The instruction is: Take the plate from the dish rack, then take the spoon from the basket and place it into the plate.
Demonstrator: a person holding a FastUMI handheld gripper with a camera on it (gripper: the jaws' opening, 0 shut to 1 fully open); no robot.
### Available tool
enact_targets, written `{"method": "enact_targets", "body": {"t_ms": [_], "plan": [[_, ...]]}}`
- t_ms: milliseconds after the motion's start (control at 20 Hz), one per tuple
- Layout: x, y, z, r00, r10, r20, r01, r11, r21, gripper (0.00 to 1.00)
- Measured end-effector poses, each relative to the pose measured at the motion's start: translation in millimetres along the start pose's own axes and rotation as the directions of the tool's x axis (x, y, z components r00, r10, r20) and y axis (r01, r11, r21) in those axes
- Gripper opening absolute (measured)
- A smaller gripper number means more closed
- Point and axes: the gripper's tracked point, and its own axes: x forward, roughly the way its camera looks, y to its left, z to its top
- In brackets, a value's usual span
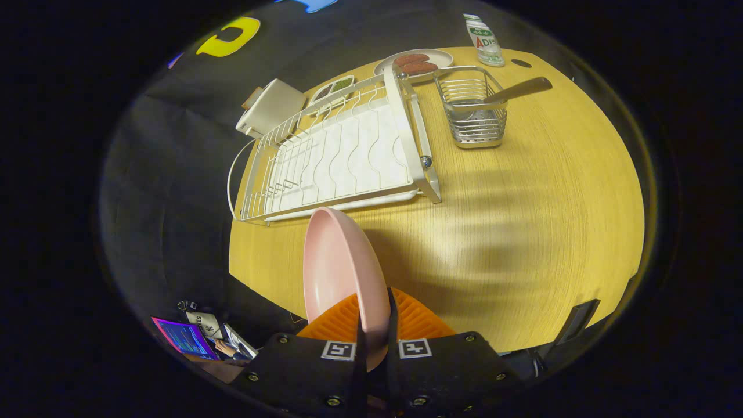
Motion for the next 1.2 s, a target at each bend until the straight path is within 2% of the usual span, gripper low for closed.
{"method": "enact_targets", "body": {"t_ms": [150,350,450,650,700,850,1050,1200], "plan": [[12.8,-7.6,-2.6,0.999,0.053,-0.011,-0.053,0.999,0.009,0.13],[26.5,-28.3,-5.9,0.998,0.058,-0.021,-0.057,0.998,0.031,0.13],[28.8,-28.2,-5.6,0.995,0.097,-0.006,-0.096,0.993,0.074,0.14],[31.2,-49.2,-4.8,0.998,0.057,0.025,-0.059,0.995,0.083,0.24],[27.0,-48.4,-2.5,0.997,0.071,0.043,-0.074,0.993,0.089,0.31],[11.9,-52.8,10.2,0.990,0.066,0.127,-0.077,0.993,0.086,0.31],[-16.3,-62.0,37.2,0.951,0.020,0.308,-0.038,0.998,0.051,0.31],[-37.8,-69.8,55.0,0.899,-0.020,0.438,0.020,1.000,0.005,0.31]]}}
